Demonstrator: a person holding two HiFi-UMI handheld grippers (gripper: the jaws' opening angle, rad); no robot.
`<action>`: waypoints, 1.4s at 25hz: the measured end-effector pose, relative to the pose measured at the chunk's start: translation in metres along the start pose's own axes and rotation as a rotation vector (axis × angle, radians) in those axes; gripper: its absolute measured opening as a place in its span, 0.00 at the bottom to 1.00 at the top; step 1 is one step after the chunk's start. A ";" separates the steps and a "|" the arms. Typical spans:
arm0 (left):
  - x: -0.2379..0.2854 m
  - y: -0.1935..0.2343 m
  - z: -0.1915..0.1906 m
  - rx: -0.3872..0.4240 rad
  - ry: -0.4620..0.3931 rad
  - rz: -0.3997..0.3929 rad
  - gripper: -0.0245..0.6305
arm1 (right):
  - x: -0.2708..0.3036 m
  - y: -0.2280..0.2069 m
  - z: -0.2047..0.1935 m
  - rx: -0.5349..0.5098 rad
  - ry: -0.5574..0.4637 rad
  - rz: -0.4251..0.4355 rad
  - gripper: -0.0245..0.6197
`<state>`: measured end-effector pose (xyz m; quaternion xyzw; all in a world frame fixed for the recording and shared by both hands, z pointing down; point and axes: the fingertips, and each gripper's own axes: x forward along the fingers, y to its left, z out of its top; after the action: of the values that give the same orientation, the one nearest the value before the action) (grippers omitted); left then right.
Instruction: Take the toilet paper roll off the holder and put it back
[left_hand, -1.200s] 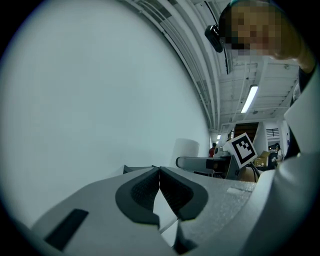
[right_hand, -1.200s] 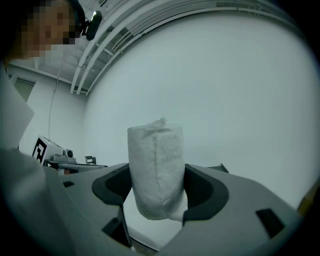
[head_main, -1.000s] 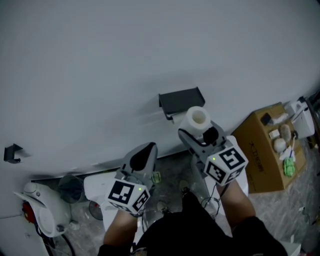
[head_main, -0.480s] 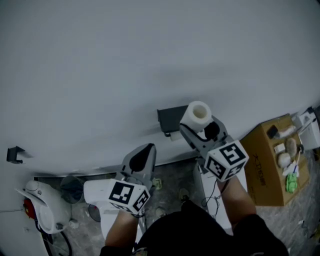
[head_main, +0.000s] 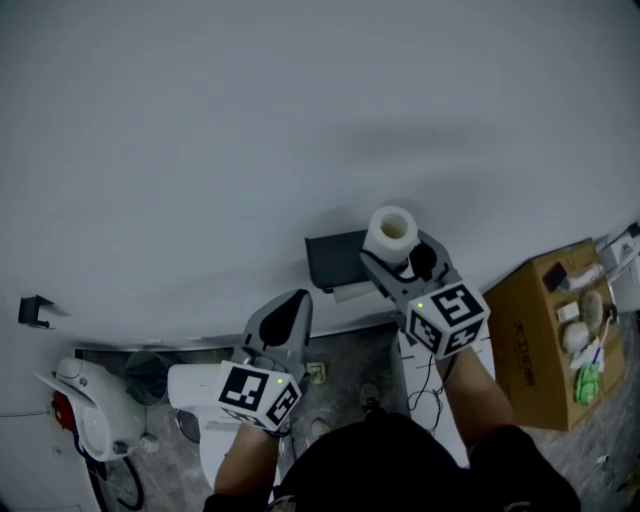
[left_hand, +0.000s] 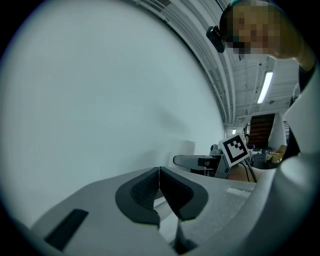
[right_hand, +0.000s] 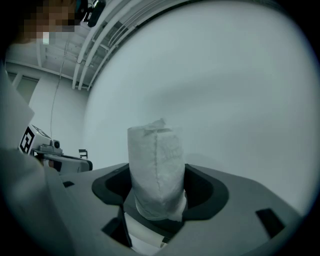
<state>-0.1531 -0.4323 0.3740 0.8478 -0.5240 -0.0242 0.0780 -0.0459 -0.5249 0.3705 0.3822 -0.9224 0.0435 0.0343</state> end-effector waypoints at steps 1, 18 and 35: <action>0.003 0.001 -0.001 -0.002 0.003 0.005 0.04 | 0.002 -0.002 -0.002 -0.006 0.007 0.004 0.51; 0.025 0.005 -0.012 -0.015 0.021 0.017 0.04 | 0.014 -0.015 -0.024 -0.025 0.057 0.046 0.52; 0.001 0.010 -0.008 -0.013 0.011 0.018 0.05 | 0.006 -0.012 -0.015 -0.041 0.027 -0.030 0.59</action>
<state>-0.1604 -0.4370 0.3833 0.8428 -0.5308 -0.0220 0.0865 -0.0408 -0.5359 0.3865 0.3945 -0.9168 0.0293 0.0554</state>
